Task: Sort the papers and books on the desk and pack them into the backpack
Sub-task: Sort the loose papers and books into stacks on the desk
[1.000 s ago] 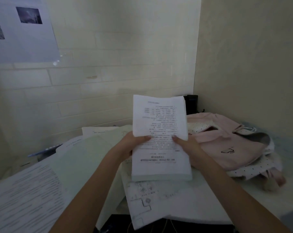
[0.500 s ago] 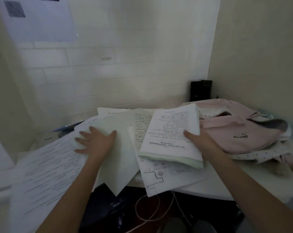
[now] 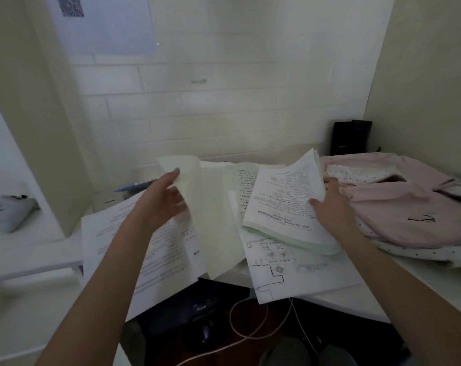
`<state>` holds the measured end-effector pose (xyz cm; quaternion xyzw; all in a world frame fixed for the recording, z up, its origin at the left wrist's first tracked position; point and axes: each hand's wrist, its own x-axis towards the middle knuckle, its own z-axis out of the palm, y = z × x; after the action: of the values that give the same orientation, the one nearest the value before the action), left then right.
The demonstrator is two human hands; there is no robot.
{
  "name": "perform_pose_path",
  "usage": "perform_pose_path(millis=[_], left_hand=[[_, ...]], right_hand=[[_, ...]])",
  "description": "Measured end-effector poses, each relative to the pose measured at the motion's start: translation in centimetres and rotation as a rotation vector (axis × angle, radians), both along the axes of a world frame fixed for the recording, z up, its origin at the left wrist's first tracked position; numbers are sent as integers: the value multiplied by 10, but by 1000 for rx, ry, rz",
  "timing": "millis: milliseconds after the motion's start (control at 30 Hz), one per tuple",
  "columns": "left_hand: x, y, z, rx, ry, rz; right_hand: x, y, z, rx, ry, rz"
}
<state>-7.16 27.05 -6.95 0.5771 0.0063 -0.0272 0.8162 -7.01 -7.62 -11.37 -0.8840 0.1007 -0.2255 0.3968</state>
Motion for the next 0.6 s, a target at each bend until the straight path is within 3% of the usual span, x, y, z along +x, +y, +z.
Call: perform_pose_path(millis=[67, 133, 267, 367, 433, 533, 600], left_hand=[[-8, -11, 1, 122, 42, -173], [-8, -19, -1, 271, 44, -209], [8, -30, -7, 408, 8, 66], [28, -26, -16, 560, 11, 248], [36, -23, -24, 641, 36, 365], [40, -26, -29, 649, 14, 502], [40, -28, -28, 762, -44, 536]], right_hand=[[-2, -6, 0, -24, -16, 2], [-5, -13, 4, 5, -82, -24], [-7, -33, 15, -92, -103, -174], [-11, -34, 20, -475, -48, -191], [-20, -14, 25, -551, -90, 106], [-40, 36, 20, -400, 263, 714], [-34, 57, -1, -651, 322, 765]])
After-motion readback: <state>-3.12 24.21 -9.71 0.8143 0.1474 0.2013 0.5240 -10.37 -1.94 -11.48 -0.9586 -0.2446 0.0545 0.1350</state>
